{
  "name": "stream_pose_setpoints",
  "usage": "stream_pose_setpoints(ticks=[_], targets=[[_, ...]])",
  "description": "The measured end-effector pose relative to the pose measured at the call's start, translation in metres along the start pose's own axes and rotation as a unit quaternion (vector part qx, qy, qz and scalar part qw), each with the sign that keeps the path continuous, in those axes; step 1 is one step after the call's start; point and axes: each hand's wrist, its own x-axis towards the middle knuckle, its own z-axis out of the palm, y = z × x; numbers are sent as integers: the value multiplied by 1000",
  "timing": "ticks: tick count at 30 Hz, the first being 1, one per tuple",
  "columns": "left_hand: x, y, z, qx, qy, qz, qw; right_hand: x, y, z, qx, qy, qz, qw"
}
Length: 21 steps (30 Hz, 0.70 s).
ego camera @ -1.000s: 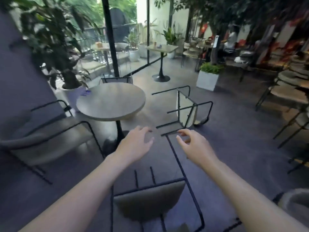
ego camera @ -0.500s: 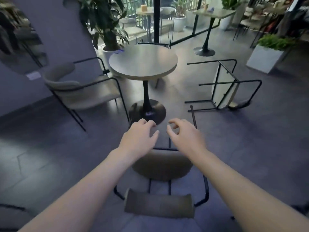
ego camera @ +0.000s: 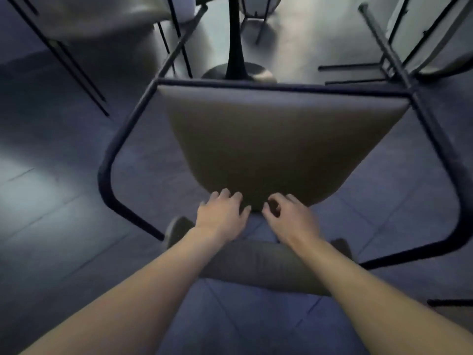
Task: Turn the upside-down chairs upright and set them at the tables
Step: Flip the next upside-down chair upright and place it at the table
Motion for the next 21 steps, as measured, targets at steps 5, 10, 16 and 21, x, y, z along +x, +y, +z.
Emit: stream_pose_setpoints(ticks=[5, 10, 16, 21], targets=[[35, -39, 127, 43, -47, -10, 998, 15, 60, 120, -36, -34, 4, 999], [51, -64, 202, 124, -47, 18, 991, 15, 113, 175, -94, -49, 34, 994], [80, -72, 234, 168, -65, 40, 983, 27, 122, 203, -146, -67, 27, 987], [88, -70, 246, 220, -79, 68, 970, 32, 120, 217, -219, -77, 20, 973]])
